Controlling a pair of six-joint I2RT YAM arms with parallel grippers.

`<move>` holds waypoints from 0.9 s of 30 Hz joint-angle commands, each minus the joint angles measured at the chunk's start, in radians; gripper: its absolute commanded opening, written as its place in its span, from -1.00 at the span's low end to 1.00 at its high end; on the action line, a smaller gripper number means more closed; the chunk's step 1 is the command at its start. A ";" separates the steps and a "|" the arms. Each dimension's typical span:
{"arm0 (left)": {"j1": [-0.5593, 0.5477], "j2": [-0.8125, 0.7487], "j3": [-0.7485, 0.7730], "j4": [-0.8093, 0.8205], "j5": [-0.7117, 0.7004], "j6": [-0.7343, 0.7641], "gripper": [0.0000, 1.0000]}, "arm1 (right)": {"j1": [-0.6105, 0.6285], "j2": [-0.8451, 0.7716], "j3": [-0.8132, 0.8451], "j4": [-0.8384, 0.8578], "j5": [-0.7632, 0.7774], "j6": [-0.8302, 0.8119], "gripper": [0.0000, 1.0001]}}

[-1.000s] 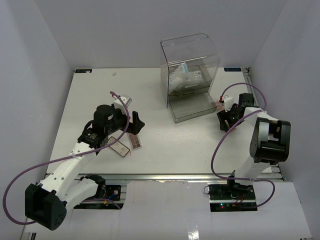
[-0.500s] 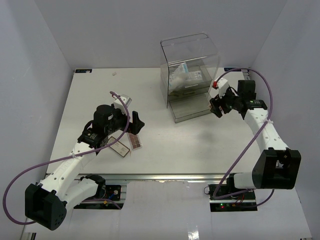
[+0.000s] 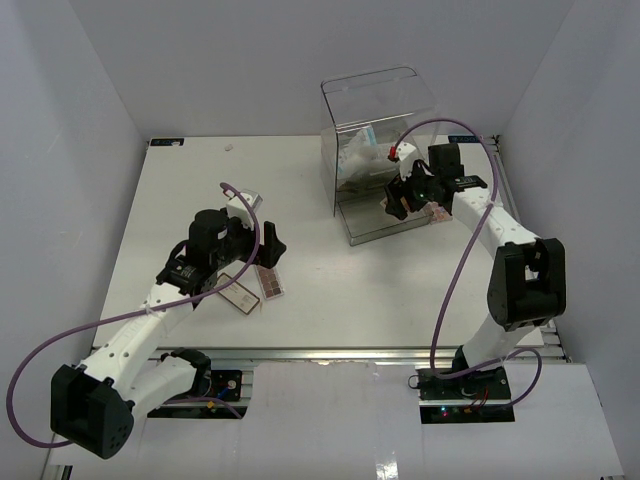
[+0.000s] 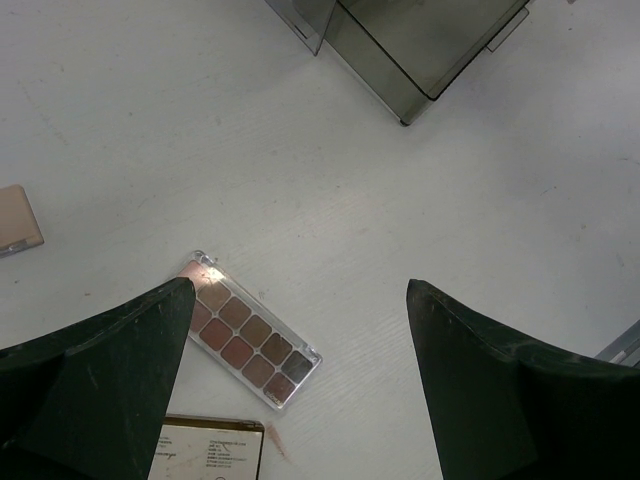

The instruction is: Organize the makeup

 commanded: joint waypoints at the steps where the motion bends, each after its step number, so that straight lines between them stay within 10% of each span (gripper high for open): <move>1: 0.006 0.003 -0.006 -0.002 -0.020 0.011 0.96 | -0.002 0.033 0.034 0.134 0.062 0.062 -0.05; 16: 0.006 0.011 -0.005 -0.006 -0.026 0.014 0.96 | -0.002 0.177 0.020 0.286 0.192 0.115 0.79; 27: 0.006 0.020 -0.013 0.009 -0.028 -0.029 0.96 | -0.008 -0.050 -0.116 0.237 0.137 0.091 0.81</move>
